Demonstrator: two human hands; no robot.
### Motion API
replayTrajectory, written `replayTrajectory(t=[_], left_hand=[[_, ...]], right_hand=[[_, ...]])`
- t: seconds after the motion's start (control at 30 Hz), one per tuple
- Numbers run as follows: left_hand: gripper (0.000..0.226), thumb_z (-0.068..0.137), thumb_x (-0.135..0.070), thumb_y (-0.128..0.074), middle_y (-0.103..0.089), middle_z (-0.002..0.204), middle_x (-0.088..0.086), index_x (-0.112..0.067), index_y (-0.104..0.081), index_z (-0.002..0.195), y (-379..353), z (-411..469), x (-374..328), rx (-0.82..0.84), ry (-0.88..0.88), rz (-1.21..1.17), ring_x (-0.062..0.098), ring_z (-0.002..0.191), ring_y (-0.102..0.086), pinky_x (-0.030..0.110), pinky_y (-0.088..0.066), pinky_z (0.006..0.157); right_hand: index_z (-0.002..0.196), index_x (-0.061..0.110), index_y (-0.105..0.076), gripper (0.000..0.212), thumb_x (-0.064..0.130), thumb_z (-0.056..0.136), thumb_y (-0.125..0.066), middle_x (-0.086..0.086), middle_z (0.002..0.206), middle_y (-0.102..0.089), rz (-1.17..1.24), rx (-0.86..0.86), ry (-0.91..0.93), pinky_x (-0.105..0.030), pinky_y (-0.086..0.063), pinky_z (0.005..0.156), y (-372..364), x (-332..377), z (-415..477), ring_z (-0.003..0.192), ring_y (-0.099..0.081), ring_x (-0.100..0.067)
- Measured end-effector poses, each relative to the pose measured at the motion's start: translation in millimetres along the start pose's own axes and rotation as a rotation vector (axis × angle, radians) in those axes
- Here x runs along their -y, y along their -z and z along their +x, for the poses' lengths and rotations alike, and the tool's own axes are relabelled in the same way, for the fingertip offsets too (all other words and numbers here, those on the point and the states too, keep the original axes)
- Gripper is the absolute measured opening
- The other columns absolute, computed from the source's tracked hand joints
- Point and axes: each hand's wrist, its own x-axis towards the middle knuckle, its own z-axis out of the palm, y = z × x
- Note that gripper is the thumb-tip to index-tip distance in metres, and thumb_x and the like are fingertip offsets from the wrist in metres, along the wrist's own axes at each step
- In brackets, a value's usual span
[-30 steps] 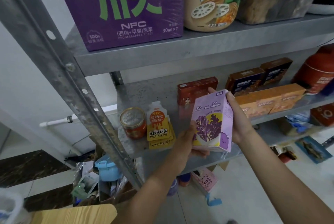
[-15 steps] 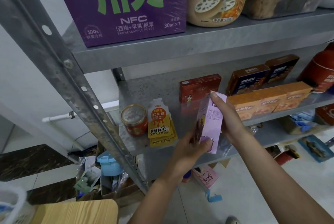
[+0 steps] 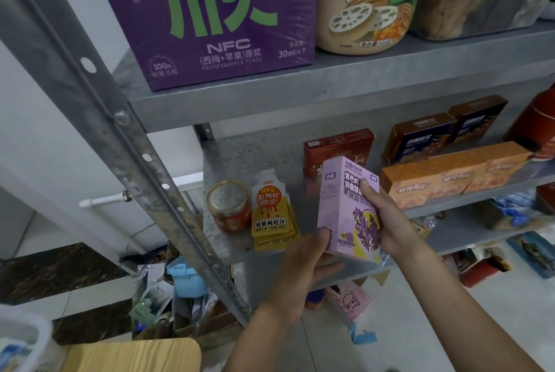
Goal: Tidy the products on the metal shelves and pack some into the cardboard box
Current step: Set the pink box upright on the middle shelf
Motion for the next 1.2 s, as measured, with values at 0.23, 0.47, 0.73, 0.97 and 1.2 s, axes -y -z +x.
replayTrajectory(t=[0.23,0.47,0.73,0.97,1.2], left_hand=[[0.054,0.083,-0.04,-0.069,-0.07,0.118,0.001,-0.019,-0.055,0.131,-5,3,-11,-0.13,0.022,0.078,0.019,0.104,-0.07,0.029,-0.059,0.078],[0.034,0.088,-0.03,-0.056,-0.073,0.105,0.017,-0.009,-0.064,0.114,5,-2,-21,-0.133,0.188,-0.463,0.028,0.088,-0.074,0.034,-0.062,0.066],[0.038,0.096,-0.038,-0.049,-0.071,0.113,0.016,-0.012,-0.06,0.121,5,-4,-19,-0.137,0.208,-0.344,0.028,0.098,-0.071,0.038,-0.06,0.082],[0.076,0.071,-0.082,-0.051,-0.039,0.149,-0.014,-0.05,-0.035,0.138,0,-7,-8,-0.184,-0.349,0.821,0.002,0.138,-0.034,0.032,-0.033,0.113],[0.067,0.083,-0.029,-0.072,-0.057,0.138,0.005,-0.017,-0.038,0.14,-1,1,4,-0.306,-0.646,1.192,0.018,0.125,-0.056,0.033,-0.052,0.098]], right_hand=[[0.125,0.01,-0.059,0.042,0.031,0.089,-0.062,-0.015,0.107,-0.072,-0.154,-0.07,-0.03,-0.032,-0.06,0.071,-12,5,-1,0.085,-0.072,-0.024],[0.114,0.015,-0.069,0.054,0.054,0.077,-0.07,-0.042,0.119,-0.047,-0.255,-0.086,-0.146,-0.048,-0.039,0.094,-12,10,-6,0.105,-0.05,-0.045],[0.097,0.009,-0.069,0.025,0.033,0.089,-0.064,-0.011,0.083,-0.073,-0.368,-0.257,-0.051,-0.021,-0.046,0.047,-21,19,-13,0.062,-0.067,-0.018],[0.095,0.017,-0.058,0.02,0.027,0.085,-0.071,-0.007,0.084,-0.07,-0.461,-0.472,0.146,-0.024,-0.053,0.049,-31,30,-19,0.065,-0.068,-0.017],[0.102,0.02,-0.053,0.025,0.041,0.092,-0.061,-0.006,0.088,-0.068,-0.427,-0.421,0.139,-0.025,-0.053,0.051,-33,30,-19,0.065,-0.07,-0.013]])
